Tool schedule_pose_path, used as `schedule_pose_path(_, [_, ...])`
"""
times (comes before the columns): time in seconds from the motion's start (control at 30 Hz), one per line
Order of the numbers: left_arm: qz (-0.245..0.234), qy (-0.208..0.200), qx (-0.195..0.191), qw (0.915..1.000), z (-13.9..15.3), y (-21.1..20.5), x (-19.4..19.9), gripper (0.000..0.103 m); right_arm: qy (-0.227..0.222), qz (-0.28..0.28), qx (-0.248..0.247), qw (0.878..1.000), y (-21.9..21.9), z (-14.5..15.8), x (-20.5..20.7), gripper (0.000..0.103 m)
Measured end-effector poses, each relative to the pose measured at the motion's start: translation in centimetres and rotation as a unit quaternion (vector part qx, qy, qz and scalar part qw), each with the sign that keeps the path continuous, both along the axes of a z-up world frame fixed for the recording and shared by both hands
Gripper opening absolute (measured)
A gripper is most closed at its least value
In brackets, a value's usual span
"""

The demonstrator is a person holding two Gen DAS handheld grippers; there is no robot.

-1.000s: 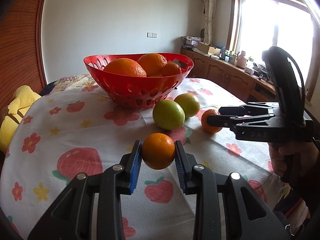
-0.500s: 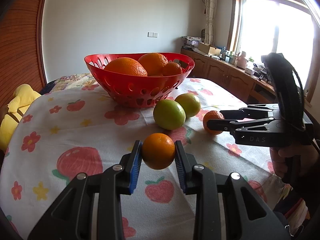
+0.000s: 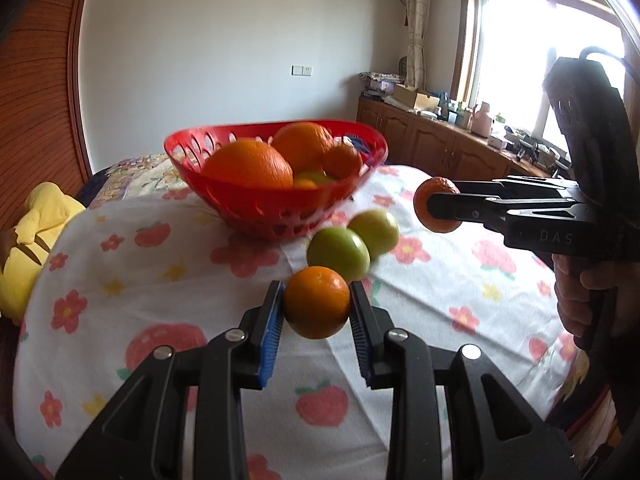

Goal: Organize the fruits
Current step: 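Carry both held fruits over the red basket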

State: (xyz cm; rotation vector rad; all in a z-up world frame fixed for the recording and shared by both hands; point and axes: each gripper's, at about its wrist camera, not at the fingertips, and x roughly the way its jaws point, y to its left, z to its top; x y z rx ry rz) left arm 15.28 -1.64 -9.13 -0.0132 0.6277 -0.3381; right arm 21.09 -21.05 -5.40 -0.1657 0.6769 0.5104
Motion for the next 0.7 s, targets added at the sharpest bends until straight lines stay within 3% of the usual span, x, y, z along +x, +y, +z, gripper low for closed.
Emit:
schedule_pose_path(0.3, [0.013,-0.027,0.003,0.9996,3.4,1.0,3.1,0.03,-0.027,0.024,0.016,0.999,1.8,2.7,3.7,0.045])
schedule_pose_path(0.7, [0.023,-0.044,0.009,0.9987,5.4,2.3,8.2,0.03,-0.022,0.055,0.0,0.998,5.3,2.1,9.0,0.046])
